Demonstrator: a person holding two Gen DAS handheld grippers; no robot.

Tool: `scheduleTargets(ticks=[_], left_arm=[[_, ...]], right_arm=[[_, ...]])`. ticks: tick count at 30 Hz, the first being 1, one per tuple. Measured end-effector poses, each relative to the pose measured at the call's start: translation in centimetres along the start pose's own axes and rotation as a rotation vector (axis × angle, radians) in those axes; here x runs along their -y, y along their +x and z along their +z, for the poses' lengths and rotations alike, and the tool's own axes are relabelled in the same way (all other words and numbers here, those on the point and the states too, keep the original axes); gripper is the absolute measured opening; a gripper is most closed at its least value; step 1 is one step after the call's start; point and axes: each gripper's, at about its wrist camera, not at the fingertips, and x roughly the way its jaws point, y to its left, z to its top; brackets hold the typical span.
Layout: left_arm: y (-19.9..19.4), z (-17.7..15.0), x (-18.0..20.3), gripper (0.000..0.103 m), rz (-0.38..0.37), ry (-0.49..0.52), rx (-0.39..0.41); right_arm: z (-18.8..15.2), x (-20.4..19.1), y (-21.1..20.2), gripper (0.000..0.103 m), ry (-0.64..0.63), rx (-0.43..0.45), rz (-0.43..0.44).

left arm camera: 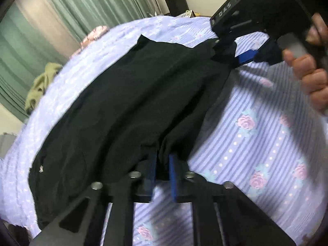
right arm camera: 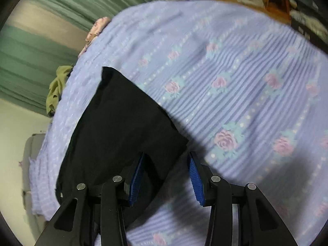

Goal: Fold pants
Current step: 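Open both grippers and smooth the folded black pants on the bed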

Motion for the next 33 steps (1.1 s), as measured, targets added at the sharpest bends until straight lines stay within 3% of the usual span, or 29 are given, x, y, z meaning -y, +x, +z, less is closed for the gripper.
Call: scheduleTargets(ticks=[3, 4, 5, 9, 11, 14, 15, 17, 18, 20, 22, 27, 33], left_arm=[[-0.4, 0.0, 0.1, 0.009, -0.02, -0.004, -0.019], [-0.6, 0.0, 0.0, 0.009, -0.036, -0.012, -0.03], [-0.9, 0.0, -0.1, 0.009, -0.046, -0.021, -0.036], [-1.5, -0.6, -0.5, 0.009, -0.109, -0.063, -0.096], [-0.9, -0.9, -0.2, 0.009, -0.113, -0.06, -0.118], [0.2, -1.2, -0.4, 0.014, -0.134, -0.078, -0.149], [0.3, -1.3, -0.6, 0.021, -0.146, -0.092, -0.159], [0.2, -0.8, -1.3, 0.045, -0.167, -0.108, -0.165], [-0.3, -0.7, -1.7, 0.058, -0.162, -0.111, -0.157], [-2.5, -0.2, -3.1, 0.061, -0.167, -0.132, -0.094], [-4.5, 0.3, -5.3, 0.069, -0.173, -0.159, -0.039], [-6.2, 1.2, -13.3, 0.071, -0.097, -0.209, 0.068], [-0.9, 3.9, -24.1, 0.066, -0.208, -0.193, 0.075]], right_arm=[[0.6, 0.6, 0.8, 0.042, 0.045, -0.008, 0.044], [0.7, 0.5, 0.7, 0.016, 0.045, -0.003, 0.033], [0.8, 0.5, 0.5, 0.012, 0.047, -0.006, 0.016], [-0.4, -0.5, -2.3, 0.009, 0.036, 0.038, -0.084], [-1.2, -1.5, -2.1, 0.009, -0.039, 0.047, -0.209], [-1.6, -2.0, -0.6, 0.009, -0.096, 0.01, -0.279], [-1.5, -2.2, -0.4, 0.013, -0.107, 0.006, -0.28], [-1.3, -2.5, -0.9, 0.037, -0.141, 0.004, -0.304], [-1.2, -2.9, -1.8, 0.044, -0.165, 0.026, -0.33], [-1.3, -4.0, -4.6, 0.061, -0.205, 0.117, -0.385], [-1.6, -5.5, -7.4, 0.071, -0.245, 0.196, -0.434], [-1.5, -10.1, -10.5, 0.072, -0.34, 0.247, -0.4], [-0.6, -15.1, -6.5, 0.072, -0.394, 0.195, -0.291]])
